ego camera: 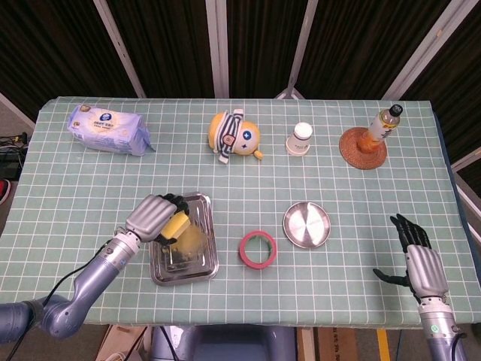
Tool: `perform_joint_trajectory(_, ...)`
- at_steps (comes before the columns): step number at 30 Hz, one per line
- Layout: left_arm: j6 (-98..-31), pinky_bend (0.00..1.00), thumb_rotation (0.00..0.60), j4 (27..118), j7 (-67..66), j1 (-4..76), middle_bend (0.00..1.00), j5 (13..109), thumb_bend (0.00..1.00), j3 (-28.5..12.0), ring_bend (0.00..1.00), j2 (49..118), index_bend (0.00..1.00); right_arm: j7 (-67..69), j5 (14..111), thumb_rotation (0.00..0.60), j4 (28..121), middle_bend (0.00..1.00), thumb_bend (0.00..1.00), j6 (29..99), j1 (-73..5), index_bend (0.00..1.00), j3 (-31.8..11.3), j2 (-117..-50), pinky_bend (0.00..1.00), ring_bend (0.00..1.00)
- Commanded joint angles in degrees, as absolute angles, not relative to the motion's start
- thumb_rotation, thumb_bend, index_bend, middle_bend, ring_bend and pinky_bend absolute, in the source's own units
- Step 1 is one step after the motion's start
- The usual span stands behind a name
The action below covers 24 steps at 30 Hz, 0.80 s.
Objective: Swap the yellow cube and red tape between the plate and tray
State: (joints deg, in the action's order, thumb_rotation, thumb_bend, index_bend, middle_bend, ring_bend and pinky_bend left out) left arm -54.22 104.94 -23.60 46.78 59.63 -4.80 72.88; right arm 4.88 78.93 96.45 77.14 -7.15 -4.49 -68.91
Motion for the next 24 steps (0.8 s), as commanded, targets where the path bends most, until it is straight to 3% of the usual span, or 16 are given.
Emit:
perform_joint_trajectory(1,-52.56,0.4,0.6,100.93,-19.29,45.78,0.24,63.08,0.33,-3.96,0.23,74.84,0.36,4.88,79.01,0.6,96.45,0.0,0.08,77.26,-7.1,0.0,-4.49,-68.91,0.0,0.02)
perform_joint_trajectory(8,-50.24,0.37,0.6,96.6,-16.92,45.85,0.15,65.33,0.26,-2.96,0.17,77.54,0.35,5.47,79.43,0.6,96.27,0.0,0.08,77.47,-7.02,0.0,-4.47,-68.92,0.0,0.02)
perform_joint_trajectory(13,-49.9,0.37,0.6,93.86,-15.84,45.92,0.14,66.57,0.26,-3.02,0.16,79.98,0.35,5.83,79.4,0.6,96.22,0.0,0.08,77.62,-6.92,0.0,-4.57,-68.73,0.0,0.02)
perform_joint_trajectory(21,-47.74,0.2,0.6,92.98,-15.58,46.3,0.02,66.34,0.16,-2.55,0.0,80.6,0.25,6.41,79.64,0.6,96.31,0.0,0.08,77.95,-6.73,0.0,-4.6,-68.49,0.0,0.02)
perform_joint_trajectory(24,-46.1,0.17,0.6,94.21,-16.73,46.94,0.0,65.12,0.13,-2.21,0.0,79.35,0.24,6.05,79.58,0.6,96.36,0.0,0.08,77.71,-6.74,0.0,-4.45,-68.24,0.0,0.02)
